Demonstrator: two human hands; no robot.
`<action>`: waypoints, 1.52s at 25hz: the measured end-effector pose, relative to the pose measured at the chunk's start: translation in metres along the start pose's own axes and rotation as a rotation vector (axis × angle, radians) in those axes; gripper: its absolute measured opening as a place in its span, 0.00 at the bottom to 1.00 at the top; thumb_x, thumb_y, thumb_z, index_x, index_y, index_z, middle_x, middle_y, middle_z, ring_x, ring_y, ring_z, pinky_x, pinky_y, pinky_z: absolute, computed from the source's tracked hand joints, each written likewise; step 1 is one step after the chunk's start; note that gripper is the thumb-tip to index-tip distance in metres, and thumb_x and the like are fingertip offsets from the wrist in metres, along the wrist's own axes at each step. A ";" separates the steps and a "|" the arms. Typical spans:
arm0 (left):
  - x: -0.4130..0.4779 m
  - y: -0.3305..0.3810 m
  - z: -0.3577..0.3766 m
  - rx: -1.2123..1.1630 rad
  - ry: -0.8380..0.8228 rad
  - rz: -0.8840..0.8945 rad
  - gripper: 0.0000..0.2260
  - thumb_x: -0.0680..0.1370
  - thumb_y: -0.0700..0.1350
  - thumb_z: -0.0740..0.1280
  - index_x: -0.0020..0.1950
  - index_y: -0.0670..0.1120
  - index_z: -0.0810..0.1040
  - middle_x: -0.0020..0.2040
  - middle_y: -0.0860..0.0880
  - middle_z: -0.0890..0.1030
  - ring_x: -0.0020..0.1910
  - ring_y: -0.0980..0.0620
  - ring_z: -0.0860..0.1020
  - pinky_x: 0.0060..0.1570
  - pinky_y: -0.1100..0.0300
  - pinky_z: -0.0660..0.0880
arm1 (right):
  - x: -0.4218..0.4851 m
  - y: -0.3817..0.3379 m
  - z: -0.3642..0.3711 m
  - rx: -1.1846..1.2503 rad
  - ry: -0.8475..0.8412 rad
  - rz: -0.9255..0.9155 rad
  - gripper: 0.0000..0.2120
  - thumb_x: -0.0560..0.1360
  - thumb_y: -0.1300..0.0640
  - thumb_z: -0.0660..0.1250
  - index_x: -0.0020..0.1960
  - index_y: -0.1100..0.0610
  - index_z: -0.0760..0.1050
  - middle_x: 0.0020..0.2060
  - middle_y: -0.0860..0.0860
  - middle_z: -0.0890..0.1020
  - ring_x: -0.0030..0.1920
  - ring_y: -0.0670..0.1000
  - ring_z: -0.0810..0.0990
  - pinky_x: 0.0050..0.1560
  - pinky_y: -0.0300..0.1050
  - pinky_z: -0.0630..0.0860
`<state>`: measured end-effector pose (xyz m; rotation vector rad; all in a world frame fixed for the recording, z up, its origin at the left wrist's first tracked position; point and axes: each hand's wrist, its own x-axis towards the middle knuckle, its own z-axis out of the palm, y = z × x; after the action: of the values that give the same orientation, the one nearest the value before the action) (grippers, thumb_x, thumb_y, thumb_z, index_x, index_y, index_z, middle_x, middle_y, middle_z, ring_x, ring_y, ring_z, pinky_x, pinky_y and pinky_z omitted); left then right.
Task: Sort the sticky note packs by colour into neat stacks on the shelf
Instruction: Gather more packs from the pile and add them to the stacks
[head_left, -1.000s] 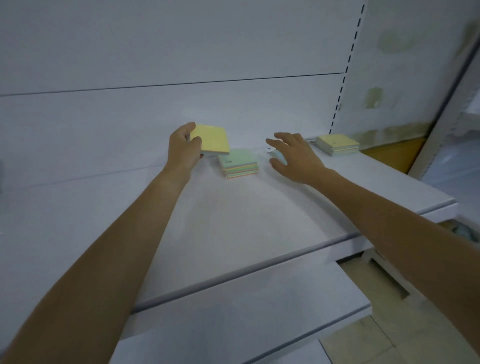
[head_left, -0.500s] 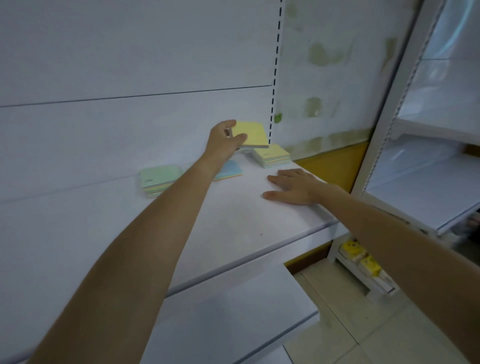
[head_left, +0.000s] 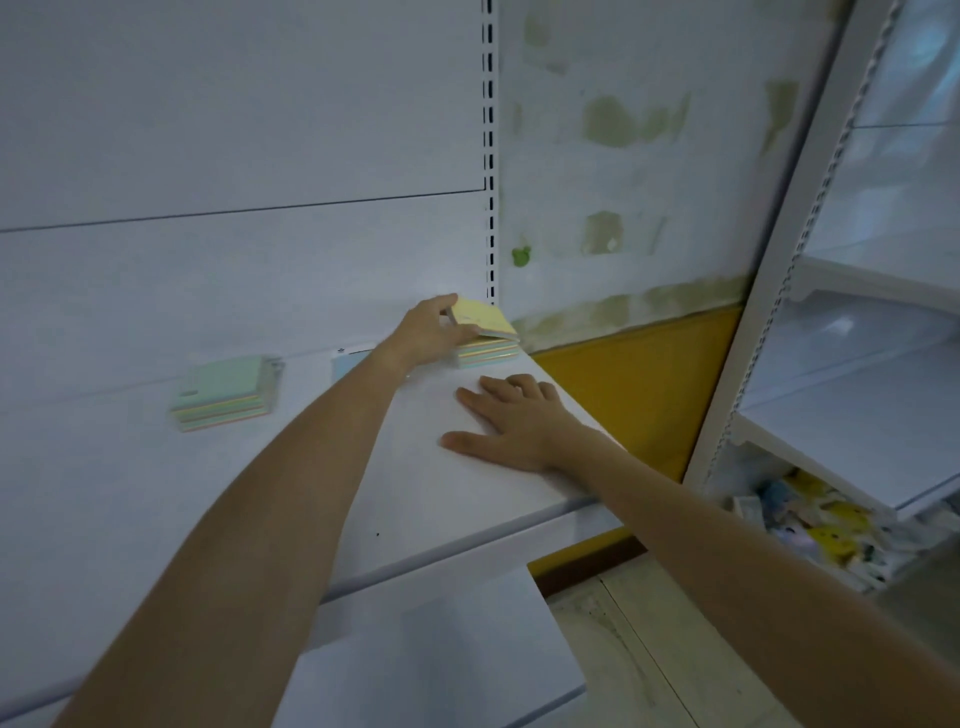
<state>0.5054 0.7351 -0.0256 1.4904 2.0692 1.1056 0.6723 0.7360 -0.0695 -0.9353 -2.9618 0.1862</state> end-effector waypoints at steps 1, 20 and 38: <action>0.002 -0.004 0.002 0.055 -0.010 -0.020 0.29 0.75 0.47 0.67 0.73 0.41 0.61 0.74 0.43 0.64 0.73 0.47 0.63 0.73 0.53 0.60 | 0.001 0.000 0.000 -0.004 0.008 -0.010 0.36 0.70 0.28 0.46 0.73 0.44 0.51 0.75 0.51 0.54 0.74 0.59 0.51 0.71 0.58 0.49; -0.062 -0.040 -0.057 0.929 0.245 0.192 0.21 0.80 0.53 0.54 0.71 0.46 0.65 0.71 0.45 0.69 0.69 0.45 0.68 0.65 0.51 0.64 | 0.024 -0.036 -0.027 -0.054 0.188 -0.088 0.31 0.70 0.31 0.55 0.64 0.49 0.70 0.63 0.54 0.75 0.64 0.57 0.70 0.62 0.52 0.65; -0.416 -0.244 -0.397 1.010 0.661 -0.397 0.19 0.80 0.48 0.54 0.69 0.45 0.68 0.65 0.41 0.75 0.61 0.40 0.75 0.54 0.47 0.73 | 0.068 -0.522 0.024 0.273 0.305 -0.719 0.19 0.77 0.49 0.58 0.66 0.51 0.68 0.60 0.52 0.76 0.60 0.53 0.75 0.56 0.47 0.71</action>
<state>0.2399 0.1700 -0.0243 0.9581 3.5149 0.3741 0.3169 0.3486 -0.0293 0.1393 -2.6791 0.3641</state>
